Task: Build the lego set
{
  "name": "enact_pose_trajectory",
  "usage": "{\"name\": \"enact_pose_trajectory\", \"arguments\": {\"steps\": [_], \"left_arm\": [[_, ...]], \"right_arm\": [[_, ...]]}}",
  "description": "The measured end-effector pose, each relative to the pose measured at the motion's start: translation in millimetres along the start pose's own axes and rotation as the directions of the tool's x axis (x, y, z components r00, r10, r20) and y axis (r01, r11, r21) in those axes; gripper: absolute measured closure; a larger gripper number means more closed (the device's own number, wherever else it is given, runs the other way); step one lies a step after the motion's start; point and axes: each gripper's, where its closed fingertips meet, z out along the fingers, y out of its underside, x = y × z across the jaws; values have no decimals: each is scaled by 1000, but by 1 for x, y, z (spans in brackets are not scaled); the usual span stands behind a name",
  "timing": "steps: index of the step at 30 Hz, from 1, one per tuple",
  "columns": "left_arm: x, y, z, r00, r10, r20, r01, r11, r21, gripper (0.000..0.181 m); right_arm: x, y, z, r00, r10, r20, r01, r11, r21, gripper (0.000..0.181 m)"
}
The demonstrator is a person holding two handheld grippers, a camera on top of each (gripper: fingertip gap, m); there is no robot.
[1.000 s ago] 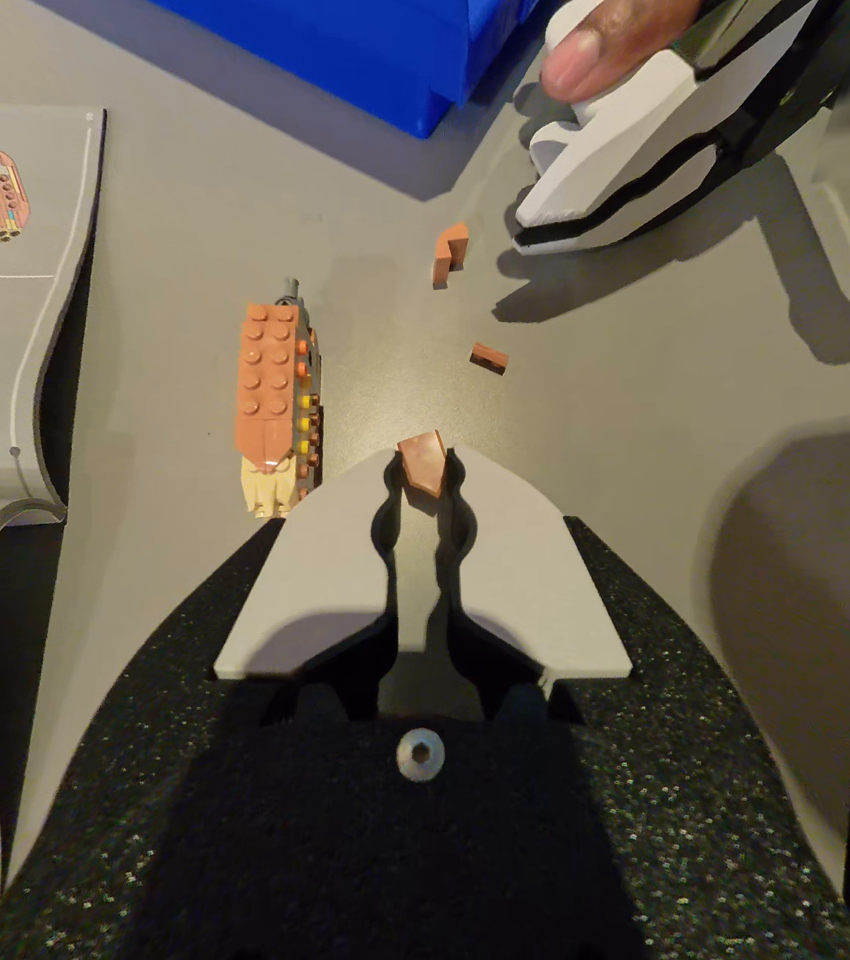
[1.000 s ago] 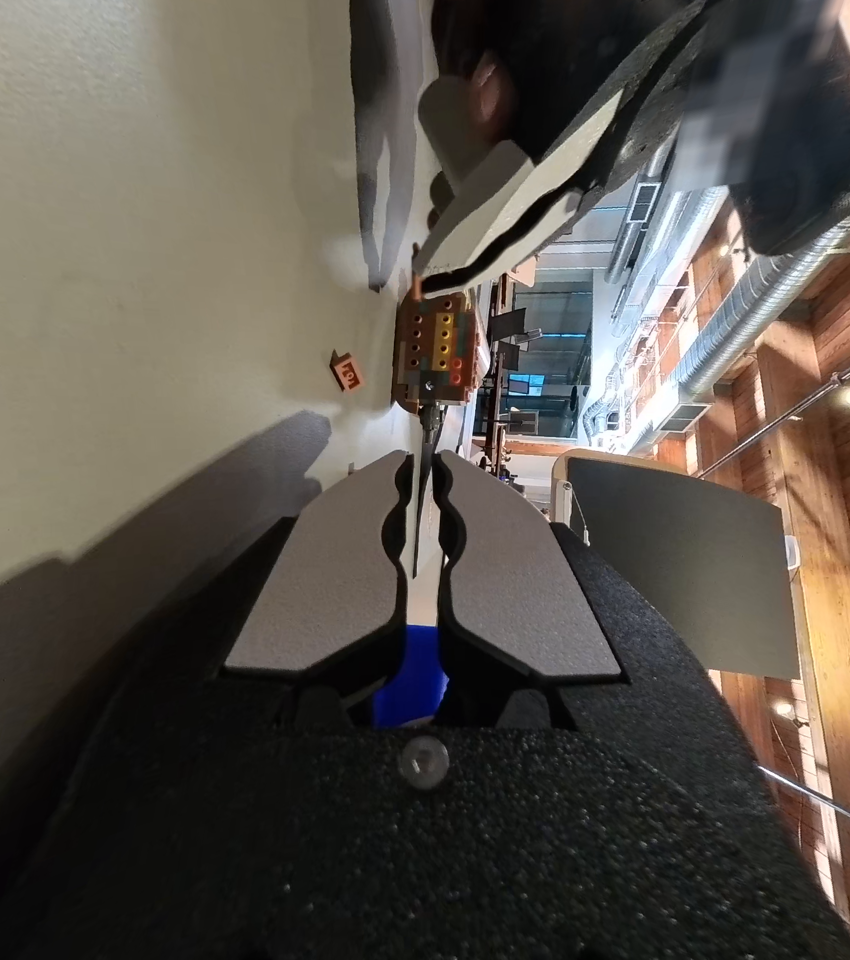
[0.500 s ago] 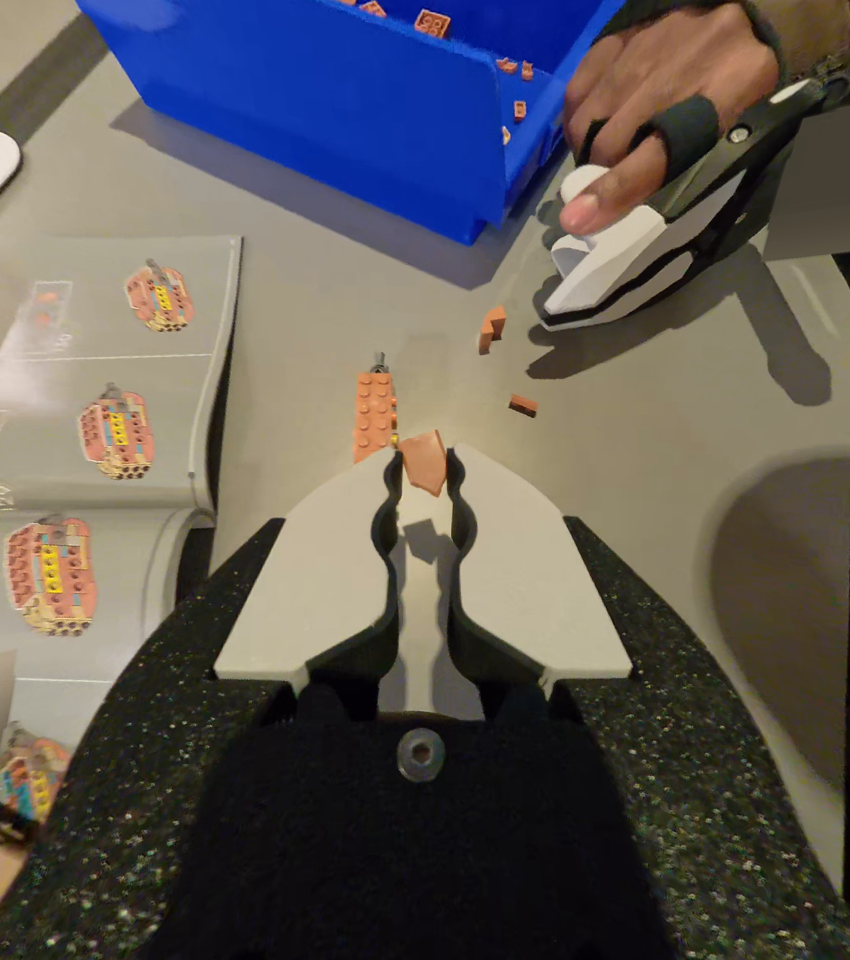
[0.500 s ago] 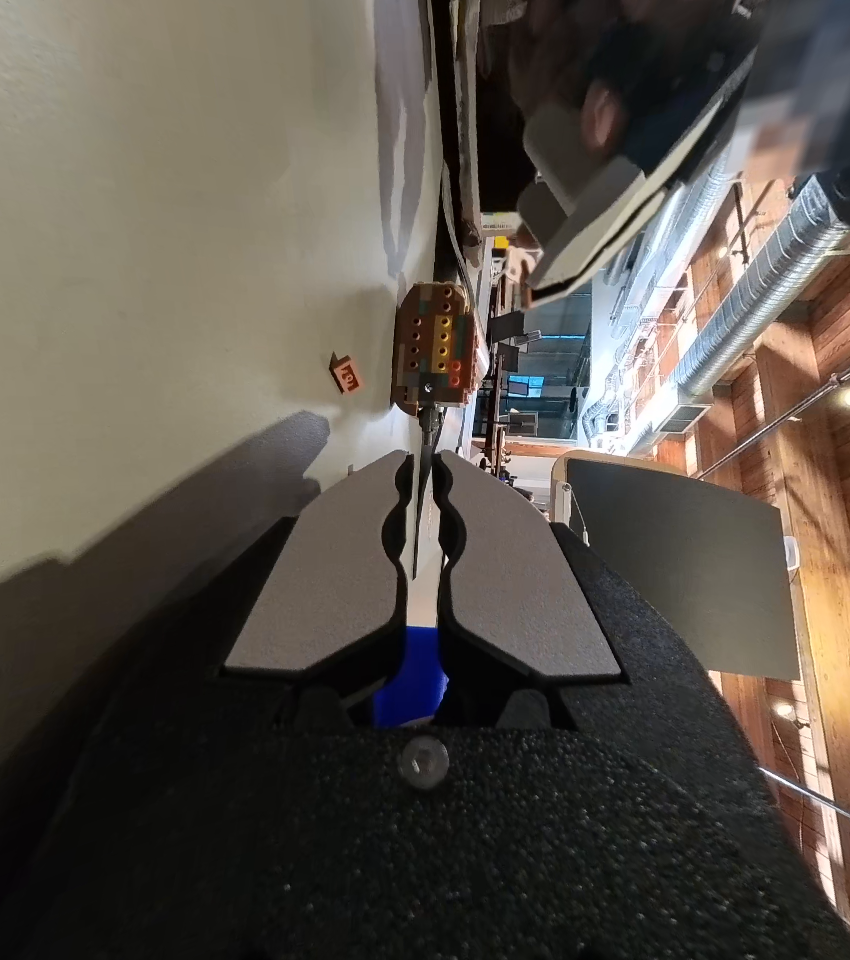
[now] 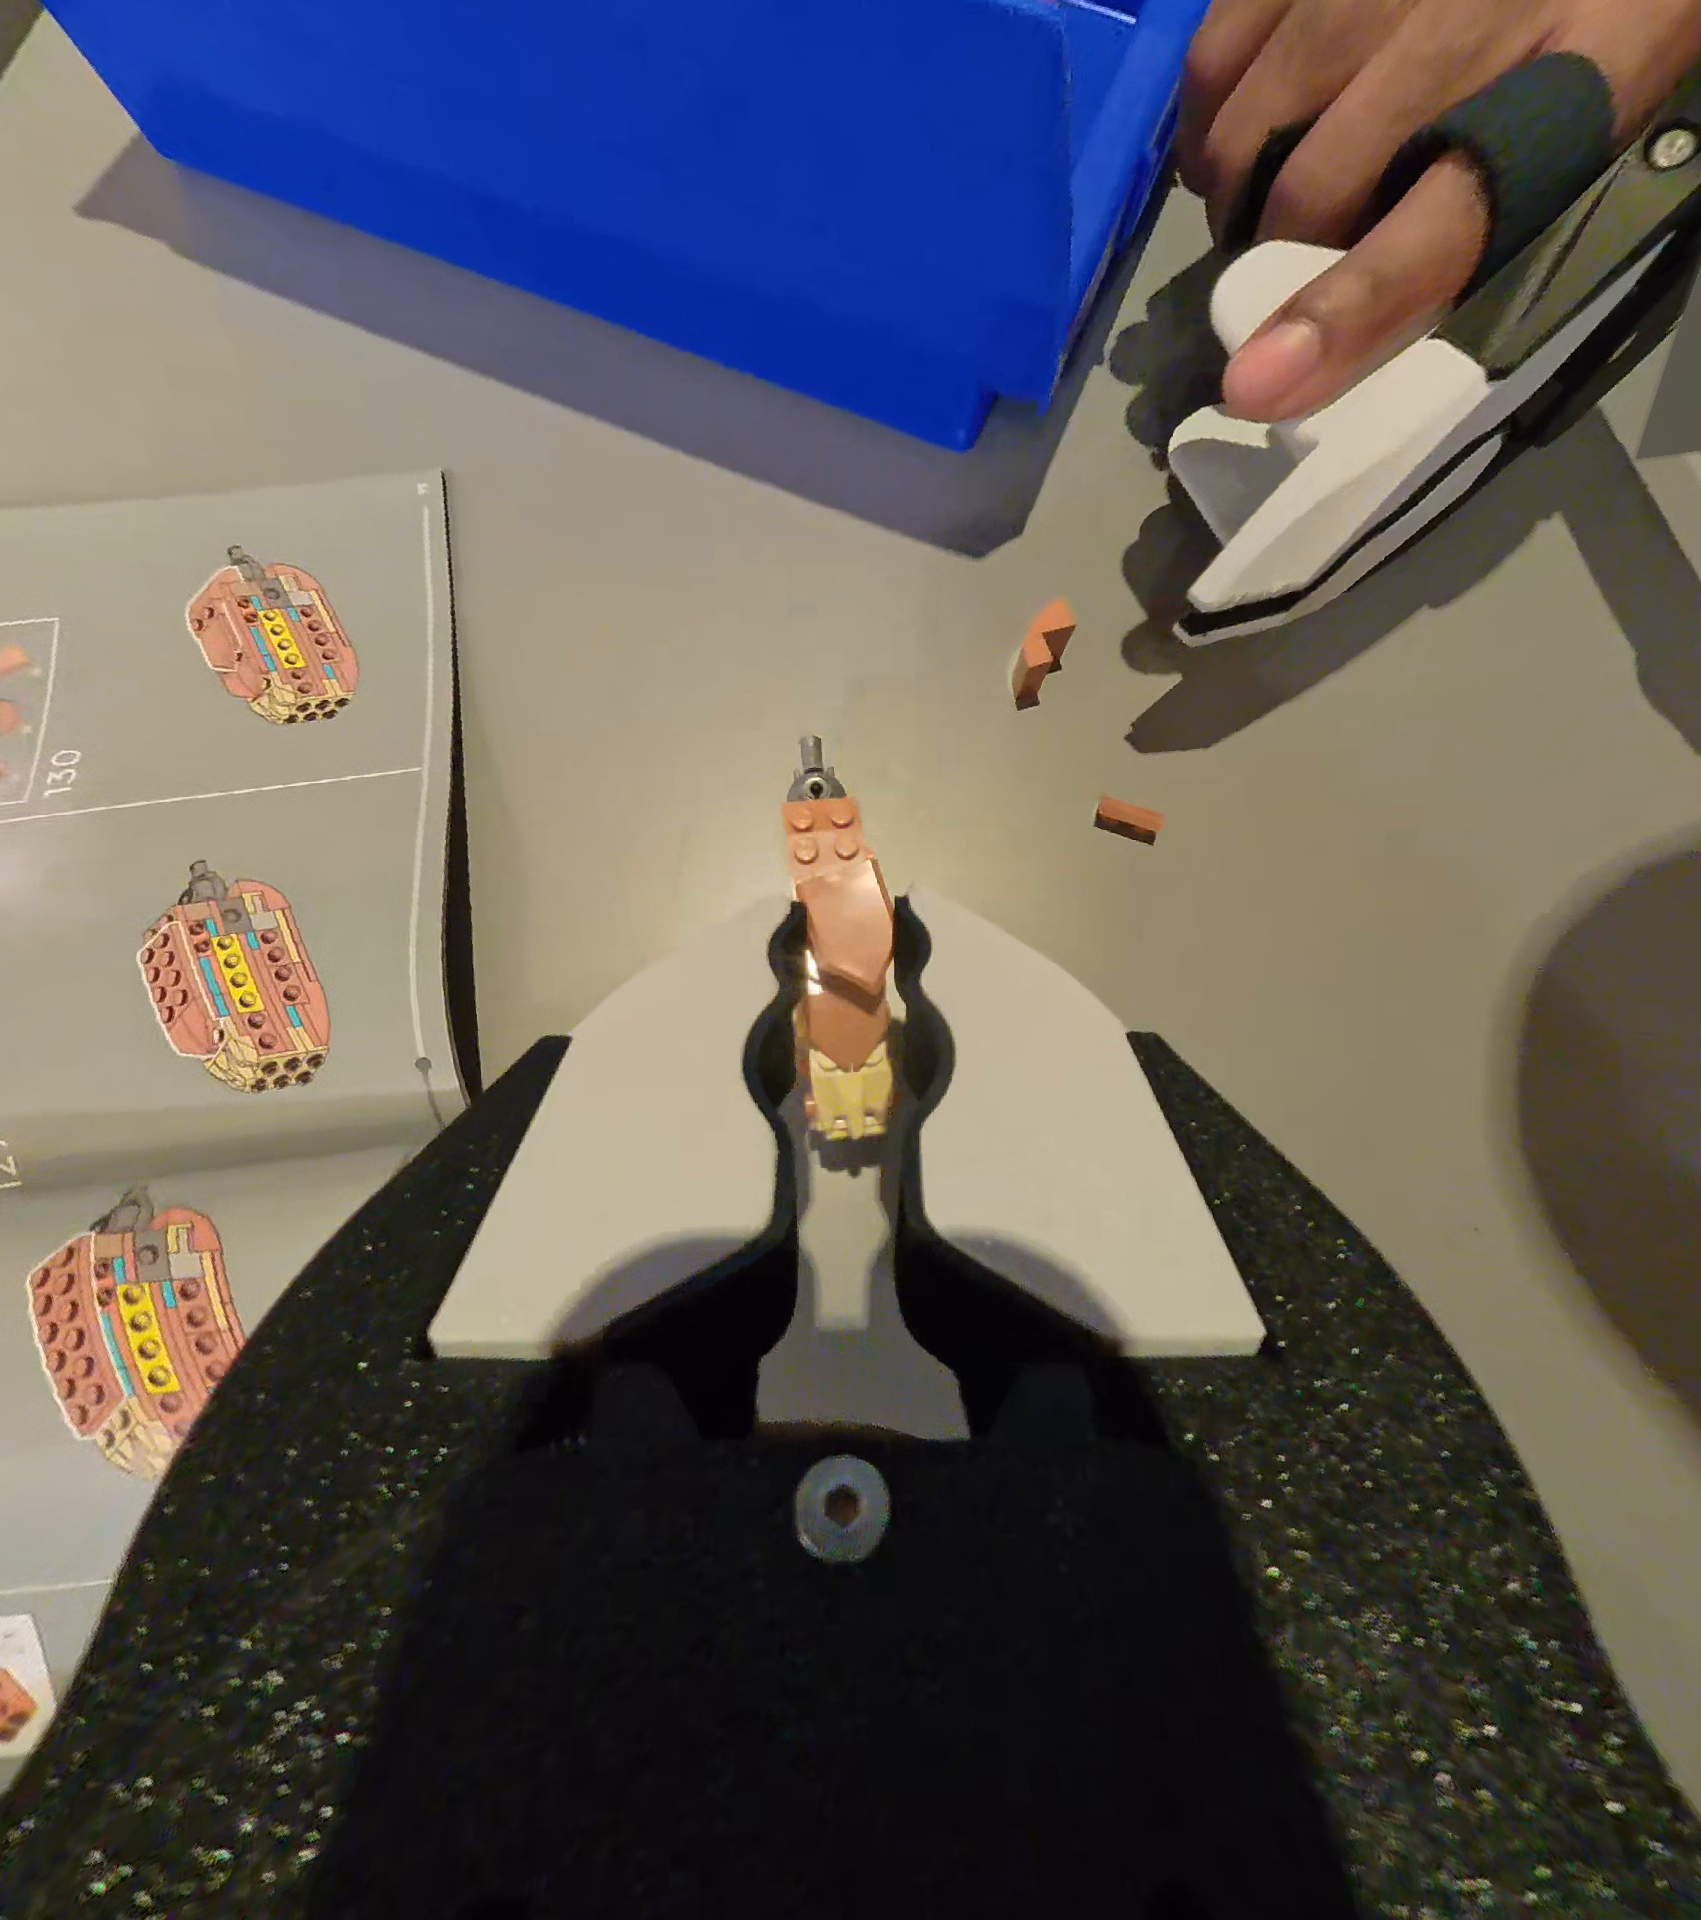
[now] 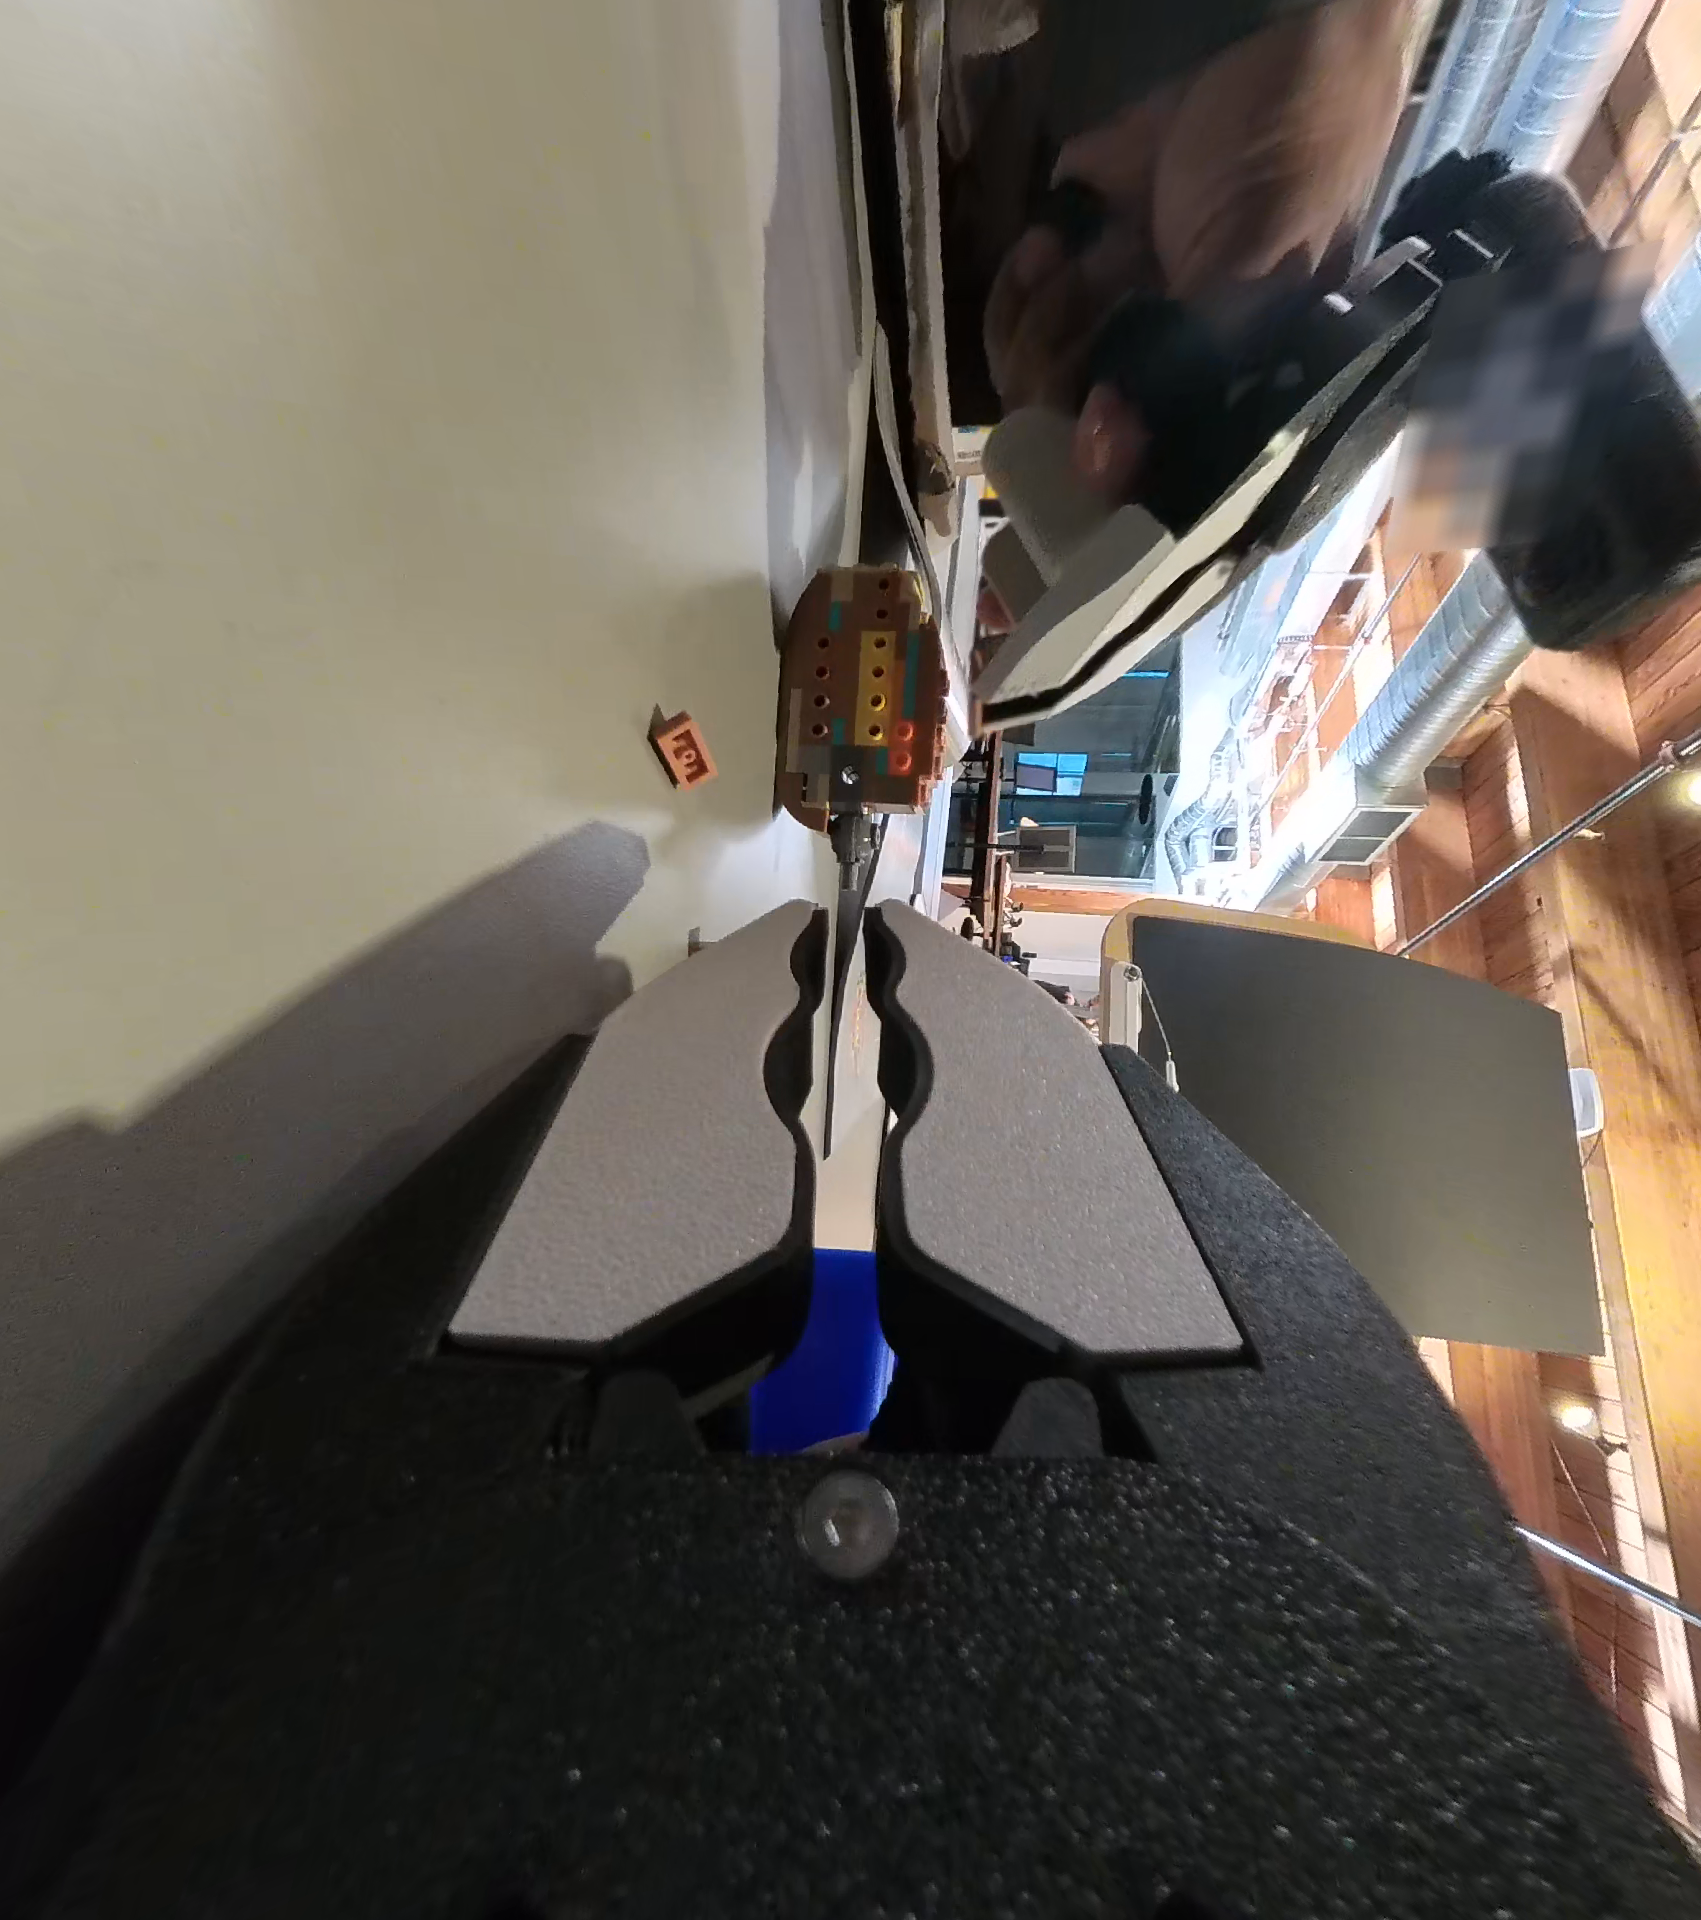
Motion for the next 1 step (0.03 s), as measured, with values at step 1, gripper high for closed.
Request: {"name": "enact_pose_trajectory", "arguments": {"steps": [1], "left_arm": [[0, 0, 1, 1000, 3, -4, -3, 1000, -4, 165]], "right_arm": [[0, 0, 0, 1000, 1, 0, -1, 1000, 1, 174]]}}
